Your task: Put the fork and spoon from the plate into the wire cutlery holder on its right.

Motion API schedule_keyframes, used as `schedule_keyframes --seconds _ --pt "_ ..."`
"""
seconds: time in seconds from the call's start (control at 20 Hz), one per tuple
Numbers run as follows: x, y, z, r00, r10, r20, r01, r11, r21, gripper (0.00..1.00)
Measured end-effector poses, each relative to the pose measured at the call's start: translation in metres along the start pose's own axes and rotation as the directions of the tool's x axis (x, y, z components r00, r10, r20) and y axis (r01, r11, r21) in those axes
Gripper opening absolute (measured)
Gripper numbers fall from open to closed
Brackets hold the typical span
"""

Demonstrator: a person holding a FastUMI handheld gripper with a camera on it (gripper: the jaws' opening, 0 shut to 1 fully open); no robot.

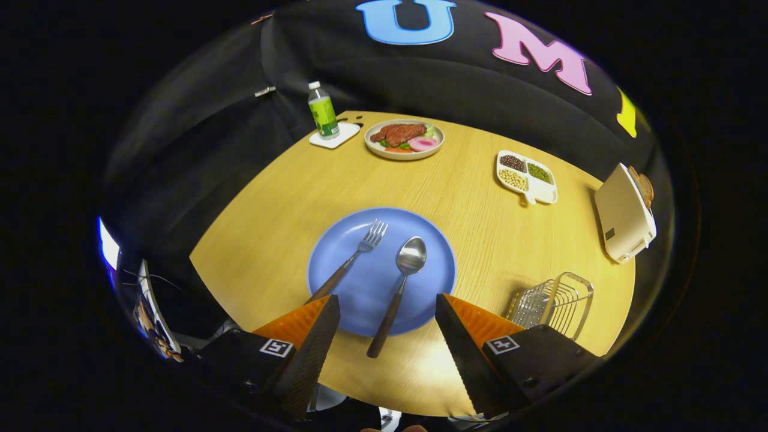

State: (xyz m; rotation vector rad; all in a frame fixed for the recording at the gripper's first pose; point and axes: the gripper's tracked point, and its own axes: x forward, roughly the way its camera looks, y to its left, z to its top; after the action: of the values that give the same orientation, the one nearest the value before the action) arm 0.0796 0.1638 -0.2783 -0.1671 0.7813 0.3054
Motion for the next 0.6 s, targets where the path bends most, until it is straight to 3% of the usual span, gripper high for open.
schedule_keyframes --seconds 0.2,0.6 --pt "0.035 0.004 -0.021 0.995 0.009 -0.101 -0.008 1.0 0.011 0.97" --pt "0.061 0.002 -0.04 0.978 -0.006 -0.209 0.015 0.999 0.042 0.63"
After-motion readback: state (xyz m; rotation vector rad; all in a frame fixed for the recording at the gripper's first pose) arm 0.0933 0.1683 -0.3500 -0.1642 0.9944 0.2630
